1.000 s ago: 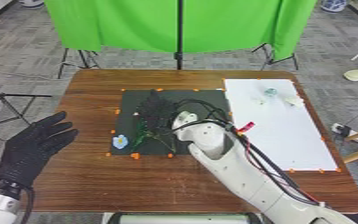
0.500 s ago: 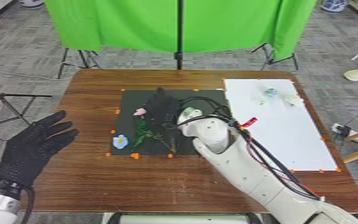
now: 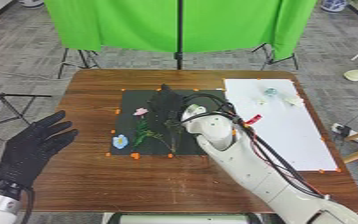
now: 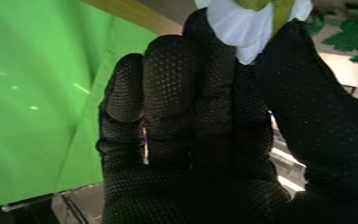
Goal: Arrange flowers
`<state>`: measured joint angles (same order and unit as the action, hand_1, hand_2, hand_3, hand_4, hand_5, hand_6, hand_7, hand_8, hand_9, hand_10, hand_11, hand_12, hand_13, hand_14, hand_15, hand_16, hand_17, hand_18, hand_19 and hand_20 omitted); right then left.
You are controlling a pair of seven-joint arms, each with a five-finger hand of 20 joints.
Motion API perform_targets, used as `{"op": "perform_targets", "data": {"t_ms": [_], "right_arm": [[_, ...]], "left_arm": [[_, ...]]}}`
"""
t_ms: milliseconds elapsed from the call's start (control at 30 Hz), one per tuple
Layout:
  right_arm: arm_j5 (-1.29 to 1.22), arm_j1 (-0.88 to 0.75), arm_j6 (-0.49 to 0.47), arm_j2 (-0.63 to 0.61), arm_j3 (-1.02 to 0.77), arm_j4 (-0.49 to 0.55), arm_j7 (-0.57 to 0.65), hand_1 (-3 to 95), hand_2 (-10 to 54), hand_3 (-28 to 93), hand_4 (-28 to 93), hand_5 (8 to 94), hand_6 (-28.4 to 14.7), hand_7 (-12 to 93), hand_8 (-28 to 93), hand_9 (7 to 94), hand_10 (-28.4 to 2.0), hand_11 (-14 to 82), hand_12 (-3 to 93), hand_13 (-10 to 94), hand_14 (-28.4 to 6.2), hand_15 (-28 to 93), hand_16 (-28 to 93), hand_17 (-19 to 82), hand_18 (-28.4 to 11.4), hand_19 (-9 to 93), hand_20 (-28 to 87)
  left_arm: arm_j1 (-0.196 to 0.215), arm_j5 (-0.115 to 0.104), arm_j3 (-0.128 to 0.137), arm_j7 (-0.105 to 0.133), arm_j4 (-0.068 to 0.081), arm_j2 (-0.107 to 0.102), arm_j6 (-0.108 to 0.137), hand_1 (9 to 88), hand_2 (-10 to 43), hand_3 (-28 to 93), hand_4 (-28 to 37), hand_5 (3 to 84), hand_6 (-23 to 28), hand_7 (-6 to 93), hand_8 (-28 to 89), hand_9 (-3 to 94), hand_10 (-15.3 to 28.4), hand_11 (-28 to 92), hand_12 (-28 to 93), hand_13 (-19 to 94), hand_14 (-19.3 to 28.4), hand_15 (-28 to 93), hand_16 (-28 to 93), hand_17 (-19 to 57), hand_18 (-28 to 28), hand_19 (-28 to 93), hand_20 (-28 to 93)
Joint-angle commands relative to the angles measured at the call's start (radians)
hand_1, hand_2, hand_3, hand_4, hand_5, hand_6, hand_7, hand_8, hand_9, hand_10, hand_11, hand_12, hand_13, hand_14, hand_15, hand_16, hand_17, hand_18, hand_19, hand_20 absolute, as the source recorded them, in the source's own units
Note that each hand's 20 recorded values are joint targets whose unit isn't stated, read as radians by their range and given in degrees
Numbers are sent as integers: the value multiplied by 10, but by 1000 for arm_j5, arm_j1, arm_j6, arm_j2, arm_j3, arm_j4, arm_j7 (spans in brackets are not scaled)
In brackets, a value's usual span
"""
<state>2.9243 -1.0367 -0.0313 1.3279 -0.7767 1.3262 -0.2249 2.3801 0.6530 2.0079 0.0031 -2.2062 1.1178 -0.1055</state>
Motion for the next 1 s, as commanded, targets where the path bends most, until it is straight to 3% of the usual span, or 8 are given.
{"op": "perform_targets", "data": {"t_ms": [33,700,900,1000], "right_arm": [[143,-26,-15,-17,19,64,-6,479,-95,816,-283,771,59,340,-105,850,-12,220,475,678,-8,597,368,250,-147,737,415],[127,-43,-8,3,25,54,61,419,-92,806,-283,649,51,408,-144,767,-16,238,451,622,-24,654,307,232,-151,737,421],[134,-48,-21,-1,20,64,45,386,-95,809,-283,617,53,373,-135,717,-19,252,426,593,-30,684,249,225,-151,741,420],[113,-53,-34,-1,11,73,57,284,-95,866,-283,602,53,326,-214,635,-50,416,263,574,-36,699,220,216,-153,740,425]], "left_arm": [[12,3,1,-8,3,12,1,252,-33,721,-271,390,28,205,-98,336,130,281,136,283,163,374,-15,-73,221,487,45],[-3,0,-4,-18,10,0,0,255,-24,705,-253,378,31,198,-95,321,131,275,127,273,162,363,-17,-75,222,484,47],[2,0,-2,-13,8,2,1,256,-20,701,-245,366,34,193,-93,309,132,269,121,265,164,354,-19,-76,224,484,48],[9,1,1,-11,6,7,3,256,-16,693,-236,361,36,189,-90,303,132,267,118,261,164,347,-19,-77,226,483,48]]}}
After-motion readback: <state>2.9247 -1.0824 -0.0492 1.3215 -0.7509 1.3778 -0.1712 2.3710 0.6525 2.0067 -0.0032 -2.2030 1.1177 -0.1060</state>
